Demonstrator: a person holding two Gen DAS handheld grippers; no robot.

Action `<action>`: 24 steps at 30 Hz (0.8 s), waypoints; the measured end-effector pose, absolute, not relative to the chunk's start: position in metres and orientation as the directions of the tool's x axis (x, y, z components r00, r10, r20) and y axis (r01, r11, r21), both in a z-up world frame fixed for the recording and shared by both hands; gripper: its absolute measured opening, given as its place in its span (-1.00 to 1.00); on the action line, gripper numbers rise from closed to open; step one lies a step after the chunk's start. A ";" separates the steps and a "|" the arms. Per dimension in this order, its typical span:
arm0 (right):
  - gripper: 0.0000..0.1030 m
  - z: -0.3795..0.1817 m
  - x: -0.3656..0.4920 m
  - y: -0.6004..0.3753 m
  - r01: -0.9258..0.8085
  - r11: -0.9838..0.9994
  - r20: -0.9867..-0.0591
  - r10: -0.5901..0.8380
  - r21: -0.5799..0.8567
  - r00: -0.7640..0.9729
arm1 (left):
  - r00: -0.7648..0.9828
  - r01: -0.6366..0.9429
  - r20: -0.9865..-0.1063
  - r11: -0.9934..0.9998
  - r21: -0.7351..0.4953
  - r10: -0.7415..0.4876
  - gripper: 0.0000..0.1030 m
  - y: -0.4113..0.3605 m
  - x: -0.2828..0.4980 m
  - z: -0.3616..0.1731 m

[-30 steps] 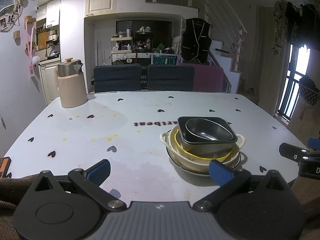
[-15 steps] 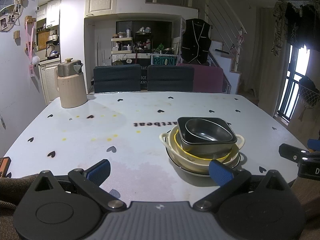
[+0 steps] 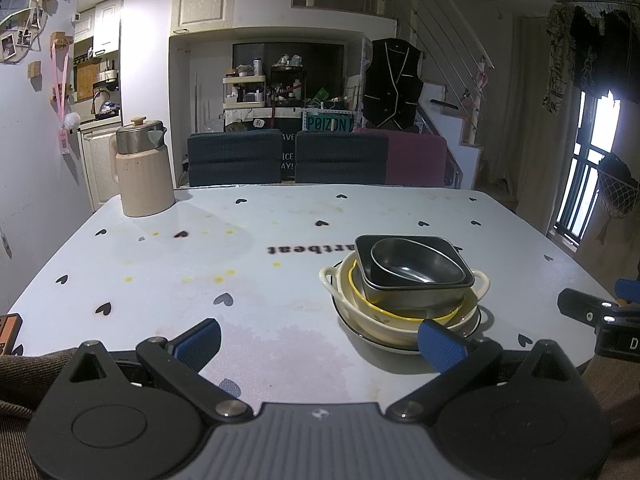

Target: Organize plates and bowls

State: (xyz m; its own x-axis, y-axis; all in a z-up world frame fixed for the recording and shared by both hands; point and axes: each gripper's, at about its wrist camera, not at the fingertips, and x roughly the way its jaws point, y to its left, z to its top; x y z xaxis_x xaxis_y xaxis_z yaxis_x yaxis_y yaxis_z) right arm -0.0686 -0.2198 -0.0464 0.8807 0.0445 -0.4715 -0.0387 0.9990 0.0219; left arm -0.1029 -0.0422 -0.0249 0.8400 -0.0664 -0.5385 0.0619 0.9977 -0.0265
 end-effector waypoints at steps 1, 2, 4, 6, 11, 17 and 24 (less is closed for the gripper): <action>0.99 -0.046 -0.069 -0.220 -0.039 0.999 -0.471 0.045 0.022 0.881 | 0.840 0.062 -0.539 0.998 -0.026 -0.066 1.00 -0.042 -0.103 -0.025; 0.99 -0.046 -0.069 -0.220 -0.039 0.999 -0.472 0.044 0.022 0.881 | 0.840 0.062 -0.539 0.998 -0.026 -0.066 1.00 -0.042 -0.103 -0.025; 0.99 -0.047 -0.069 -0.219 -0.037 0.999 -0.472 0.042 0.022 0.880 | 0.840 0.062 -0.539 0.998 -0.027 -0.067 1.00 -0.042 -0.103 -0.025; 0.99 -0.046 -0.070 -0.219 -0.034 0.999 -0.472 0.040 0.021 0.881 | 0.840 0.063 -0.538 0.998 -0.027 -0.067 1.00 -0.042 -0.103 -0.025; 0.99 -0.047 -0.070 -0.219 -0.032 0.999 -0.472 0.039 0.021 0.881 | 0.840 0.062 -0.538 0.998 -0.029 -0.068 1.00 -0.042 -0.103 -0.025; 0.99 -0.047 -0.070 -0.219 -0.033 0.999 -0.472 0.039 0.021 0.881 | 0.840 0.062 -0.538 0.998 -0.028 -0.067 1.00 -0.043 -0.103 -0.025; 0.99 -0.047 -0.070 -0.219 -0.033 0.999 -0.472 0.039 0.021 0.881 | 0.841 0.061 -0.538 0.998 -0.029 -0.067 1.00 -0.043 -0.103 -0.025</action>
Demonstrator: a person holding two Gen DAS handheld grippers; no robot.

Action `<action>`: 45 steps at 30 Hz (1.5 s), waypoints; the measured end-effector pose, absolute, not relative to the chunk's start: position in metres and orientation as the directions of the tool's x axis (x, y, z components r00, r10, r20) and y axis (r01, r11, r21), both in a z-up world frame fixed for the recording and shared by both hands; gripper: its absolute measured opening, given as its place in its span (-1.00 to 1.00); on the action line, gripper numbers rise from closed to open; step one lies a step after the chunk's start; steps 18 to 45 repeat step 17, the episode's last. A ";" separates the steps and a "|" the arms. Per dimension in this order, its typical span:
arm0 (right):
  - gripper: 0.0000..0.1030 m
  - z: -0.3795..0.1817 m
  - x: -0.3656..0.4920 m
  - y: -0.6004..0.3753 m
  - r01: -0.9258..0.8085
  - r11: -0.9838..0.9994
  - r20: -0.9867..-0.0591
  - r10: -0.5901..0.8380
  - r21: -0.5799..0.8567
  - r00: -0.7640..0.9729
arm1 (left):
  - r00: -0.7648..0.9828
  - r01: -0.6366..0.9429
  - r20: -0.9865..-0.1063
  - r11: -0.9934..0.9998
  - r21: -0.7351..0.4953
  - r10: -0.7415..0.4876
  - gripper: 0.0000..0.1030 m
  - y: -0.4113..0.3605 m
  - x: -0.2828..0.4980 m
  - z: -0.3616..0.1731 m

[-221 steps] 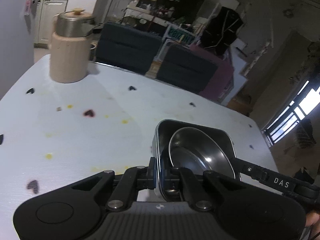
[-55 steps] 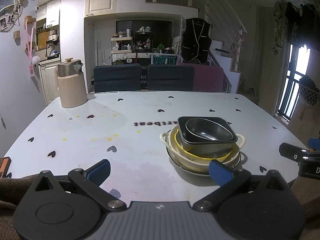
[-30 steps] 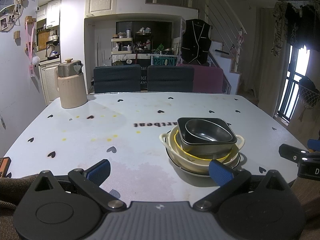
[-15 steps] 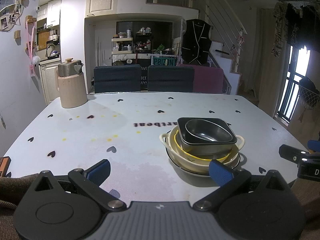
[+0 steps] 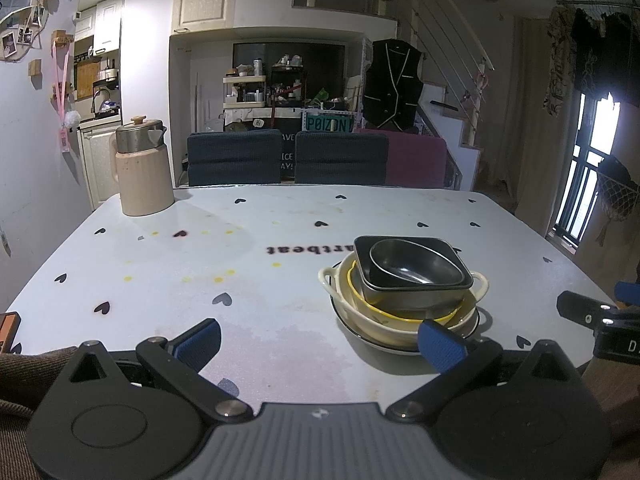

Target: Organize plates and bowls

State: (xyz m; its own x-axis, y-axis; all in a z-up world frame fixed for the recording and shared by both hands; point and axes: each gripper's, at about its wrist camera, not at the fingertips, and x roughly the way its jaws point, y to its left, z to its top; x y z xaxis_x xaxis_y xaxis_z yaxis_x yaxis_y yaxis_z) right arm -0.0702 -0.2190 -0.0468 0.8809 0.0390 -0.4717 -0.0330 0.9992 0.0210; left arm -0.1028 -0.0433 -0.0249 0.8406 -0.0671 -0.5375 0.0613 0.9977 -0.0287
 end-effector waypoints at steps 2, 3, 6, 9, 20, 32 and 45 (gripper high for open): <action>0.99 -0.047 -0.070 -0.219 -0.033 0.999 -0.472 0.039 0.021 0.881 | 0.841 0.061 -0.537 0.998 -0.029 -0.067 1.00 -0.044 -0.103 -0.025; 0.99 -0.047 -0.070 -0.219 -0.033 0.999 -0.472 0.039 0.021 0.881 | 0.841 0.061 -0.537 0.998 -0.029 -0.067 1.00 -0.043 -0.103 -0.025; 0.99 -0.047 -0.070 -0.219 -0.033 0.999 -0.472 0.039 0.021 0.881 | 0.841 0.061 -0.538 0.998 -0.029 -0.067 1.00 -0.044 -0.103 -0.025; 0.99 -0.047 -0.070 -0.219 -0.033 0.999 -0.472 0.039 0.021 0.881 | 0.841 0.061 -0.537 0.998 -0.029 -0.067 1.00 -0.043 -0.103 -0.025; 0.99 -0.047 -0.070 -0.220 -0.035 0.999 -0.471 0.041 0.021 0.881 | 0.839 0.057 -0.540 0.998 -0.027 -0.063 1.00 -0.047 -0.103 -0.023; 0.99 -0.047 -0.070 -0.220 -0.035 0.999 -0.471 0.041 0.021 0.881 | 0.839 0.057 -0.540 0.998 -0.027 -0.063 1.00 -0.047 -0.103 -0.023; 0.99 -0.047 -0.070 -0.220 -0.035 0.999 -0.471 0.041 0.021 0.881 | 0.839 0.057 -0.540 0.998 -0.027 -0.063 1.00 -0.047 -0.103 -0.023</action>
